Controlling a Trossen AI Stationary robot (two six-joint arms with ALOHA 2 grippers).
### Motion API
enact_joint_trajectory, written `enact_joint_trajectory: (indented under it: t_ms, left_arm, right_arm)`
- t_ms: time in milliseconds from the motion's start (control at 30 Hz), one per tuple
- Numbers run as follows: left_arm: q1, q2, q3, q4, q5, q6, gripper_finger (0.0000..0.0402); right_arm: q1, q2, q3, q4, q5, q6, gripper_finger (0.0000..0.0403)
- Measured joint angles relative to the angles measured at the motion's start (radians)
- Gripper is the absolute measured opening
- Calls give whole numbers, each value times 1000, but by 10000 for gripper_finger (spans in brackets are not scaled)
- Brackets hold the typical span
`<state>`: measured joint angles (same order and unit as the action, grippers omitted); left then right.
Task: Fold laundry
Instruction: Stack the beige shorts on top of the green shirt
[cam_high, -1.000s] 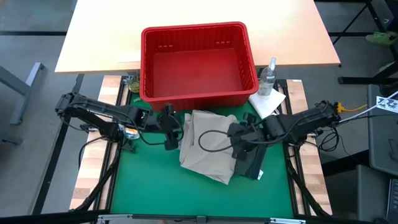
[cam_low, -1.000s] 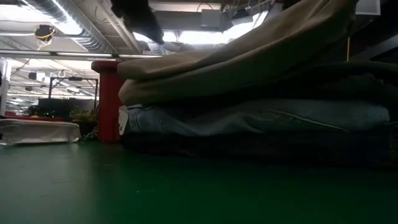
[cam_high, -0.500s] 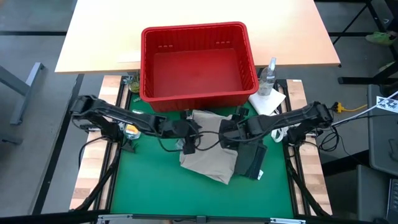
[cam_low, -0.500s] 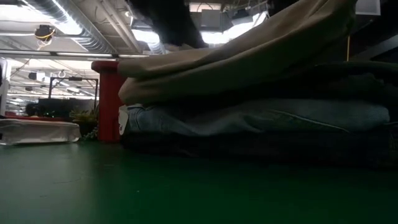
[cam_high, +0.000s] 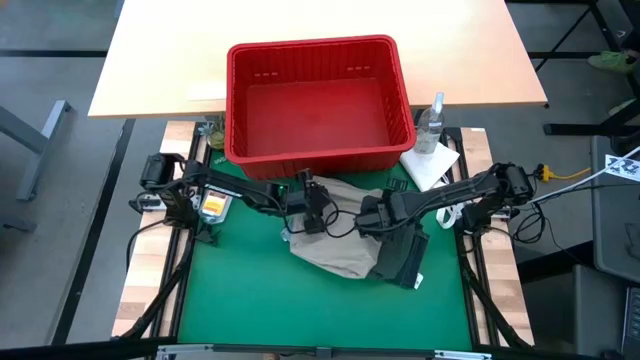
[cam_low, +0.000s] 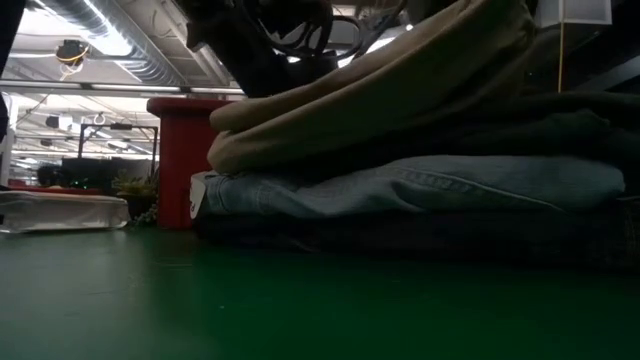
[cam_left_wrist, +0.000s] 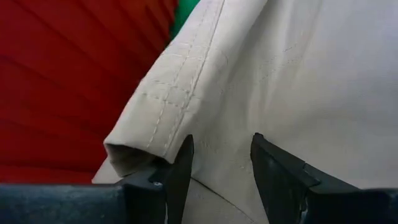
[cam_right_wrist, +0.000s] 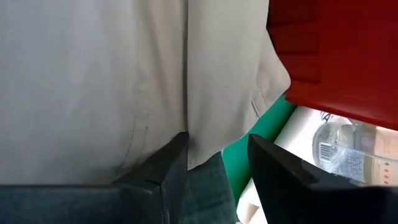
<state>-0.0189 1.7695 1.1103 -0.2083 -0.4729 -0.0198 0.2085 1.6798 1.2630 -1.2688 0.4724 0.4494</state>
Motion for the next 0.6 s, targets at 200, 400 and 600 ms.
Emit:
enact_joint_trajectory:
  t_ms: [200, 400, 600]
  left_arm:
    - [-22, -58, -3, -27, 16, 7, 160]
    - [-49, -146, -4, -33, 18, 5, 160]
    - [-73, -184, -4, -4, 10, 4, 160]
  right_arm:
    - [0, 0, 46, -52, -23, -2, 167]
    - [1, 0, 182, -146, -20, -11, 167]
    - [2, 0, 303, -173, 2, -27, 167]
